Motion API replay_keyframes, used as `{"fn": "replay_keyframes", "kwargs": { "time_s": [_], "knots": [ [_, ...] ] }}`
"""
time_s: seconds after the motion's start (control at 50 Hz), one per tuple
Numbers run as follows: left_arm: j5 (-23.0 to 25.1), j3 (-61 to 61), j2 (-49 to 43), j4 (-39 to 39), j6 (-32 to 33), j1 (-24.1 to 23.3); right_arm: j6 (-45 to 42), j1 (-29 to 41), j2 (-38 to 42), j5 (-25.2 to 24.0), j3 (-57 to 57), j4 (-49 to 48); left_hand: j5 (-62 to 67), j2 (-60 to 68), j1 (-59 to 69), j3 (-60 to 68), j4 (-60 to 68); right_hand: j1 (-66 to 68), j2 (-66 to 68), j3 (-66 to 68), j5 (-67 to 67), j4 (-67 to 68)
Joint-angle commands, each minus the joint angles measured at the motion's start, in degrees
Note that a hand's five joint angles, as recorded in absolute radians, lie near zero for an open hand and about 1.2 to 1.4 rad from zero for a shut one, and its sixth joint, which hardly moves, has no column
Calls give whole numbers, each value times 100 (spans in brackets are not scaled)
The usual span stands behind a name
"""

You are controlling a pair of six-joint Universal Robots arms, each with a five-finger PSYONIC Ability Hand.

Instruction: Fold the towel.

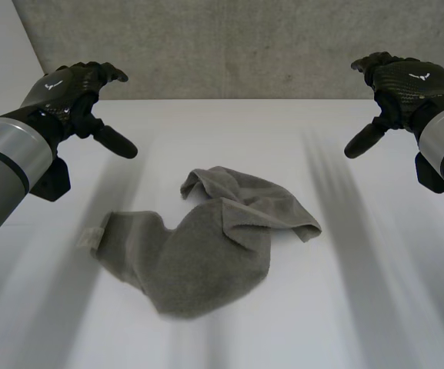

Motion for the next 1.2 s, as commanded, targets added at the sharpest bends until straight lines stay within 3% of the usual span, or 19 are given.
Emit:
{"fn": "replay_keyframes", "kwargs": {
  "time_s": [0.02, 0.14, 0.3, 0.5, 0.58, 0.64, 0.68, 0.7, 0.72, 0.74, 0.76, 0.78, 0.8, 0.92, 0.96, 0.98, 1.04, 1.1, 1.2],
  "knots": [
    [18, -31, -8, 4, 12, -15, -10, 1, -16, 1, -5, -2, -79, -256, -542, -288, -321, -569, -485, -202, -340, -333],
    [158, -224, -43, 4, 170, -76, -159, 80, -60, -113, 57, 33, 124, -53, -339, -288, -321, -569, -485, -202, -340, -333],
    [431, -1014, -613, 117, 1645, -366, -1047, 317, 370, -711, 268, 165, 561, 384, 98, -288, -321, -569, -485, -202, -340, -333],
    [422, -1130, -1764, 548, 1875, -568, -1152, 880, 1425, -904, 400, 33, 544, 367, 81, -288, -321, -352, -267, -202, -340, -333],
    [413, -980, -2073, 557, 1902, -568, -1135, 1134, 1898, -869, 487, -440, 578, 401, 115, -288, -321, 285, 370, -202, -340, -333],
    [413, -839, -2346, 557, 1919, -586, -1013, 1187, 2136, -851, 540, -721, 1032, 855, 569, -288, -321, 1358, 1443, -202, 587, -333],
    [439, -708, -2573, 557, 1911, -638, -862, 1196, 2216, -851, 540, -793, 3372, 3195, 2909, -288, -321, 2138, 2222, -202, 1367, -333],
    [439, -707, -2574, 557, 1910, -639, -697, 1187, 2242, -843, 514, -802, 3387, 3210, 2924, -288, -321, 3204, 3288, -202, 2433, -333],
    [466, -673, -2618, 557, 1902, -656, -695, 1187, 2242, -843, 514, -802, 5385, 5208, 4922, -288, -321, 3214, 3299, -202, 2444, -333],
    [466, -672, -2618, 557, 1902, -656, -539, 1135, 2216, -843, 479, -793, 5405, 5228, 4942, -288, -321, 4680, 4765, -202, 3909, -333],
    [475, -655, -2627, 549, 1902, -674, -381, 1108, 2155, -869, 461, -793, 6452, 6276, 5989, -288, -321, 6143, 6228, -202, 5373, -333],
    [475, -655, -2592, 549, 1902, -691, -379, 1108, 2154, -869, 461, -793, 6463, 6286, 6000, -288, -321, 6158, 6243, -202, 5387, -333],
    [475, -655, -2592, 549, 1902, -691, -292, 1082, 2024, -912, 461, -793, 6463, 6286, 6000, -288, -321, 7418, 7502, -202, 6647, -333],
    [492, -576, -2129, 496, 1919, -604, -476, 713, 1117, -1220, 637, -723, 6463, 6286, 6000, -288, -321, 7431, 7515, -202, 6660, -333],
    [518, -541, -1900, 478, 1937, -569, -1009, 476, 951, -1841, 663, -216, 6463, 6286, 6000, -288, -321, 7431, 7515, -202, 6660, -333],
    [519, -540, -1897, 478, 1937, -568, -1012, 475, 950, -1844, 663, -213, 6463, 6286, 6000, -288, -321, 7431, 7515, -202, 6660, -333],
    [843, -164, -1476, 329, 1946, -332, -2255, 379, 1203, -2642, 296, 1145, 6463, 6286, 6000, -288, -321, 7431, 7515, -202, 6660, -333],
    [984, 213, -1466, 364, 1954, -270, -2829, 387, 1538, -2653, -344, 1631, 6463, 6286, 6000, -288, -321, 7431, 7515, -202, 6660, -333],
    [915, 995, -1712, 1002, 2103, -366, -2708, 467, 1741, -2187, -1613, 991, 6463, 6286, 6000, -288, -321, 7431, 7515, -202, 6660, -333]
  ]
}}
